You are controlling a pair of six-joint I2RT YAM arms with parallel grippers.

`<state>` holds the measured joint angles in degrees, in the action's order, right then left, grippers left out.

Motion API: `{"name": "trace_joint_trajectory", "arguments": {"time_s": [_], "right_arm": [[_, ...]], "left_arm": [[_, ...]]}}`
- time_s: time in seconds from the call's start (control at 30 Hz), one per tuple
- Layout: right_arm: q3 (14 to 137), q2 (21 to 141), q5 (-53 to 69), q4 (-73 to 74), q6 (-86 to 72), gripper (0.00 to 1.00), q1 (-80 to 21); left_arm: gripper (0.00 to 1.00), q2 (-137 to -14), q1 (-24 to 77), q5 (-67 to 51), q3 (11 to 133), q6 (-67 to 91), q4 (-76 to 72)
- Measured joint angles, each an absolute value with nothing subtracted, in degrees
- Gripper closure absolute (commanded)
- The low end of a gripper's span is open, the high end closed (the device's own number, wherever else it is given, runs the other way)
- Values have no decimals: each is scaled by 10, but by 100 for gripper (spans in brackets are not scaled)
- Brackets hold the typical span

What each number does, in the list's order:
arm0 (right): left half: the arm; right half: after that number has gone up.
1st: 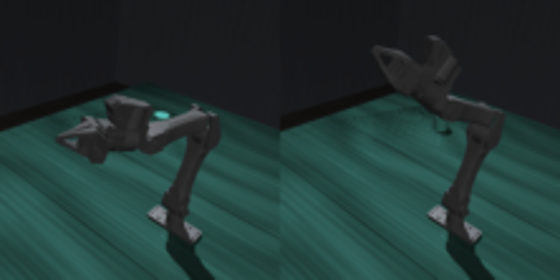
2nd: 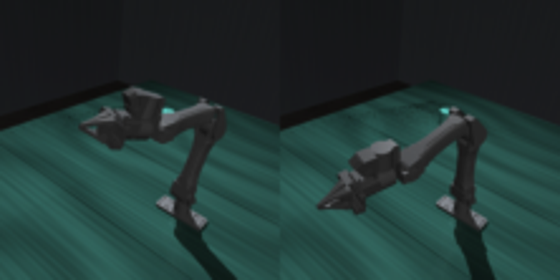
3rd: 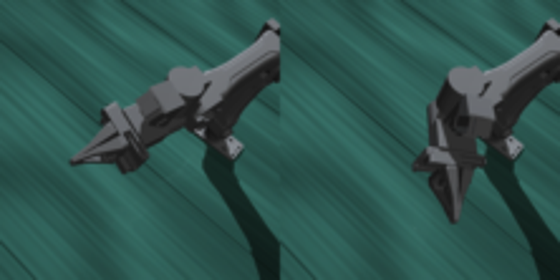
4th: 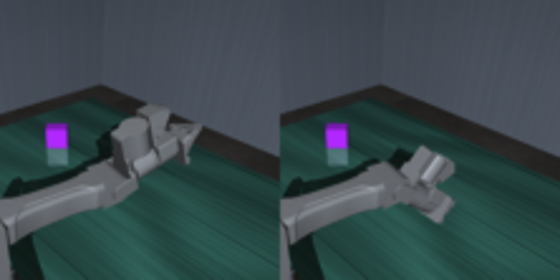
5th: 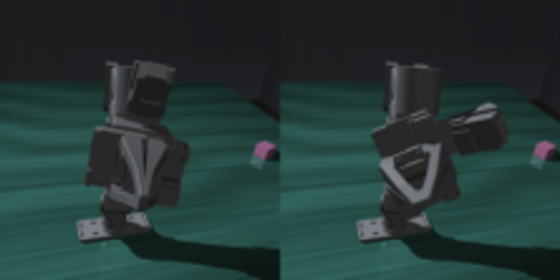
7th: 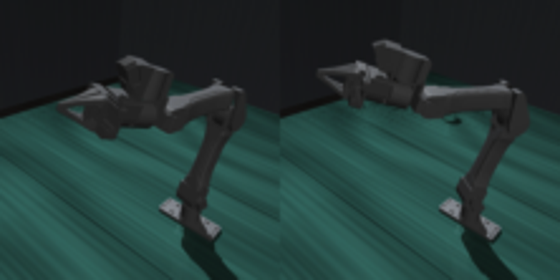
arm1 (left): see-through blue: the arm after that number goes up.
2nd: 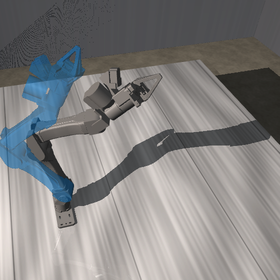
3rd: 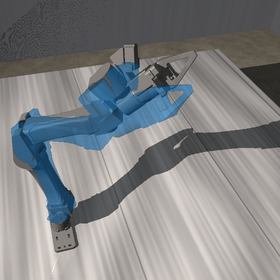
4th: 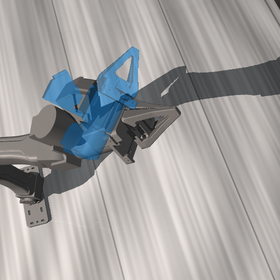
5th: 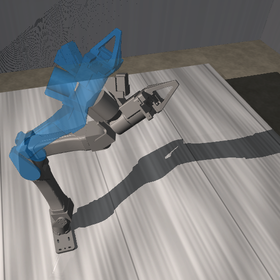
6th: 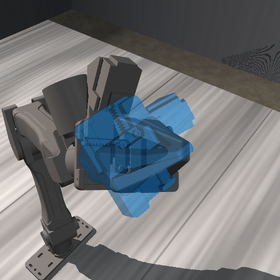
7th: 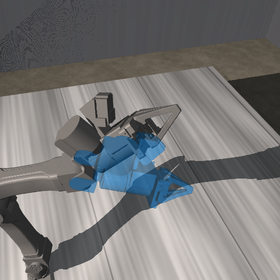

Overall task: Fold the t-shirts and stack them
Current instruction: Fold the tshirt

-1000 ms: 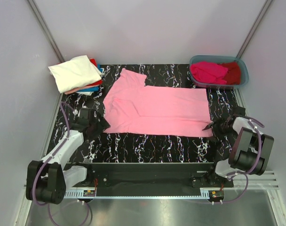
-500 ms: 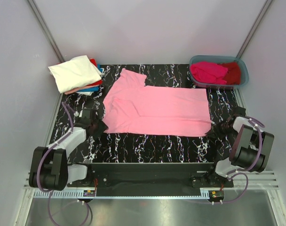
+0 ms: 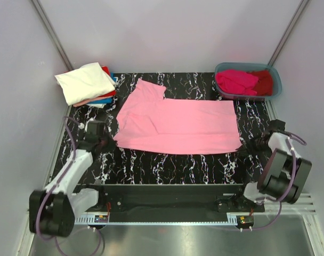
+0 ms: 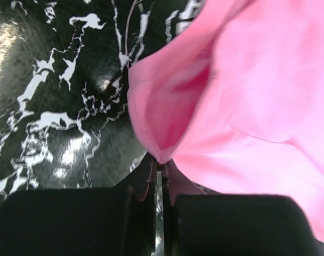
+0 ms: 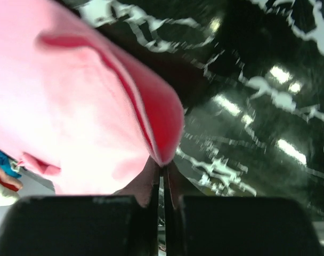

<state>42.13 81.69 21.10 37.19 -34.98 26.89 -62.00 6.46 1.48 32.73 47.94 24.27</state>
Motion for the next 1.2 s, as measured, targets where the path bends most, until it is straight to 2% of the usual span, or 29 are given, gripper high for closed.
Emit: {"name": "trace_joint_trajectory", "arguments": {"time_s": [0.37, 0.53, 0.63, 0.67, 0.7, 0.73, 0.77, 0.8, 0.83, 1.03, 1.2], "right_arm": [[442, 677, 219, 475, -355, 99, 271], [419, 625, 220, 518, -358, 100, 273], [415, 587, 222, 544, -361, 83, 274], [416, 574, 221, 554, -362, 69, 274], [418, 561, 222, 565, -362, 56, 275], [420, 554, 221, 574, -364, 32, 276], [426, 544, 222, 588, -362, 23, 278], [430, 538, 221, 594, -362, 16, 279], [439, 533, 221, 603, -360, 2, 279], [501, 510, 207, 615, -356, 0, 280], [505, 527, 253, 556, -358, 0, 279]], "left_arm": [[100, -417, 65, 15, 369, 489, 434], [94, -334, 65, 14, 370, 506, 533], [83, -309, 65, 13, 382, 513, 590], [74, -303, 64, 13, 389, 512, 608], [54, -298, 64, 13, 399, 512, 627], [46, -293, 64, 13, 407, 507, 641], [35, -284, 64, 14, 418, 508, 658], [32, -273, 64, 16, 430, 507, 675], [30, -261, 64, 18, 444, 506, 691], [17, -251, 64, 42, 538, 467, 719], [18, -333, 64, 41, 551, 424, 656]]}}
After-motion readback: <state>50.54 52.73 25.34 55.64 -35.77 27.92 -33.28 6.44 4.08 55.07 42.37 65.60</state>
